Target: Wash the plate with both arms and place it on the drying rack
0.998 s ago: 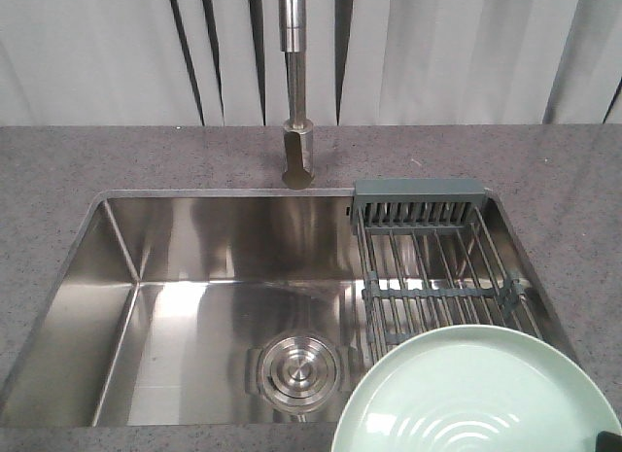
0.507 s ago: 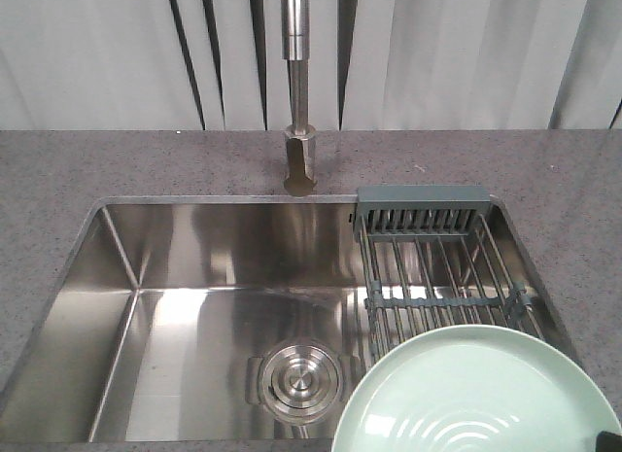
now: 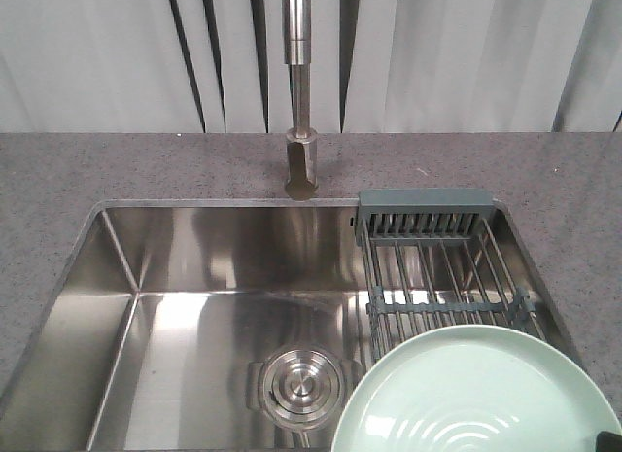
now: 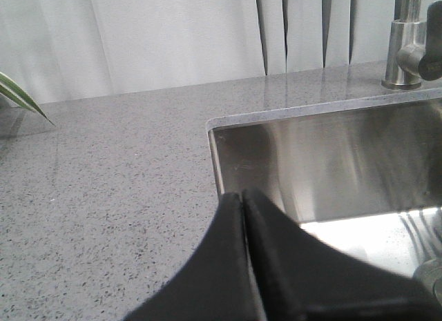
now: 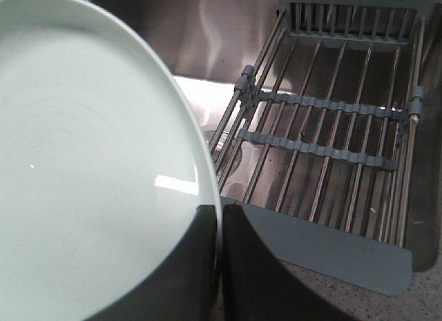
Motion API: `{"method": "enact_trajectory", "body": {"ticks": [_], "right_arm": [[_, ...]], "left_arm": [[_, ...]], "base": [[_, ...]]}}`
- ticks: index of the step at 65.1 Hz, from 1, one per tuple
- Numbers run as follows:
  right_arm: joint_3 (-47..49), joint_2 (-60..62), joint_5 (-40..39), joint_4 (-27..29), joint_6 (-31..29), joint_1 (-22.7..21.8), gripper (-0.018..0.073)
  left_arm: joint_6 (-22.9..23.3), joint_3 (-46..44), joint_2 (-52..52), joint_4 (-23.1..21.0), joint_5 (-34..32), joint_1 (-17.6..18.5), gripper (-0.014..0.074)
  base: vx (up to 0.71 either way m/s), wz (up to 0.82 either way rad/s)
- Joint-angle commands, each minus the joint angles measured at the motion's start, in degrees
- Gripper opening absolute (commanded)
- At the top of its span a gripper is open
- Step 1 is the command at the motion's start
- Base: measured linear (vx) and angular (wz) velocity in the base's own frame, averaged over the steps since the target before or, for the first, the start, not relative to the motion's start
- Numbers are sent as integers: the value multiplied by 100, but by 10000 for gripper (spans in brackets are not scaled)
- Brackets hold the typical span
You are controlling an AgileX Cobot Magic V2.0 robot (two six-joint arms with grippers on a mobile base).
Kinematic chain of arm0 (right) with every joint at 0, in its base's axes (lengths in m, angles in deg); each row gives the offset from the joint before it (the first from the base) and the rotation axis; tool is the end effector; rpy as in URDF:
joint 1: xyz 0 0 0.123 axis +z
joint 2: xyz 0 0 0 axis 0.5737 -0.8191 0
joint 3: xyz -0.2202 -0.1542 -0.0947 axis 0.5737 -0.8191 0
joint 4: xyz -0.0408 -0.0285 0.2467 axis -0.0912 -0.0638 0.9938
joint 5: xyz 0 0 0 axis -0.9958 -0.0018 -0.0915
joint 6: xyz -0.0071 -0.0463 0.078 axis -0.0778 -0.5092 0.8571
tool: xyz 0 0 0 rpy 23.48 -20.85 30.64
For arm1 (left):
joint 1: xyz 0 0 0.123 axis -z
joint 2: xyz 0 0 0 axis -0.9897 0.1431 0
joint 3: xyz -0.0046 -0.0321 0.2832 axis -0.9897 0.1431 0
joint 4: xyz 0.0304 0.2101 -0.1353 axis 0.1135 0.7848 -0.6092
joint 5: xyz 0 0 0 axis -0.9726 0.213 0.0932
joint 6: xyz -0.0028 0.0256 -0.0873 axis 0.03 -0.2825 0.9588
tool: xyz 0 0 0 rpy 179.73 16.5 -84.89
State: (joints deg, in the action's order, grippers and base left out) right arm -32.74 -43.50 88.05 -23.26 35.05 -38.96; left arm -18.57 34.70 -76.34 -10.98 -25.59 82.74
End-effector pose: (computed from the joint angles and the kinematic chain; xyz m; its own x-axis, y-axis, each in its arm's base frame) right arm 0.0350 0.0400 0.2981 -0.5702 -0.0329 -0.8208 -0.3572 0.9097 0.2118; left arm 0.0560 -0.0023 0.1872 -0.1221 -0.0645 -0.9904 0.0229 0.9974 -0.0678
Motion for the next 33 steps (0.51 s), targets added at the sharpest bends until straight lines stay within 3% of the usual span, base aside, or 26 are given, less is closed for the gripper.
{"method": "enact_trajectory", "body": {"ticks": [1, 33], "right_arm": [[131, -61, -334, 166, 3, -31, -4], [131, -61, -334, 166, 3, -31, -4]], "left_arm": [[34, -151, -80, -17, -410, 1, -6], [34, -151, -80, -17, -410, 1, -6]], "base": [[1, 0], [0, 0]]}}
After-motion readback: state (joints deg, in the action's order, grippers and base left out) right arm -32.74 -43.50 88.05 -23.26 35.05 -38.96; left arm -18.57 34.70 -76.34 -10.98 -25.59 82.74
